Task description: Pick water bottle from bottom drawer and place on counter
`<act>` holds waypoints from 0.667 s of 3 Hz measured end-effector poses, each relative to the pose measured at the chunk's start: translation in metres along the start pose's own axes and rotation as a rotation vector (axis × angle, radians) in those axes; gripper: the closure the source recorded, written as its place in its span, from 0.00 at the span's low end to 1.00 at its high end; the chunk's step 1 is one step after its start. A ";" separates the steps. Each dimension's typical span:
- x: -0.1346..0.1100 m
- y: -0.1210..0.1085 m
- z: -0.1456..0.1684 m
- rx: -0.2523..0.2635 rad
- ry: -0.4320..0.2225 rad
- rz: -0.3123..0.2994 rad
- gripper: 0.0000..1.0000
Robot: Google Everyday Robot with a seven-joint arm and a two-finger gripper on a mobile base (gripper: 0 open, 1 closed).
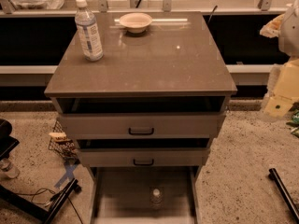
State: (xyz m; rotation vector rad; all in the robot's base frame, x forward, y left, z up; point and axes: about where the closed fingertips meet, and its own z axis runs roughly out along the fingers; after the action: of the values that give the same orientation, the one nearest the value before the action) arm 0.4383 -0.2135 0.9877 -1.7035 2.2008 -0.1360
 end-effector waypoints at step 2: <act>0.014 0.001 0.018 -0.008 -0.058 0.022 0.00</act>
Offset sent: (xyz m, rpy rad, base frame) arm 0.0086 -0.0388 -0.0743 0.2243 -0.0016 -0.0070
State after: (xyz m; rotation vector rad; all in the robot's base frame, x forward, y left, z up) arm 0.4404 -0.2238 0.9675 -1.6656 2.1799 -0.0712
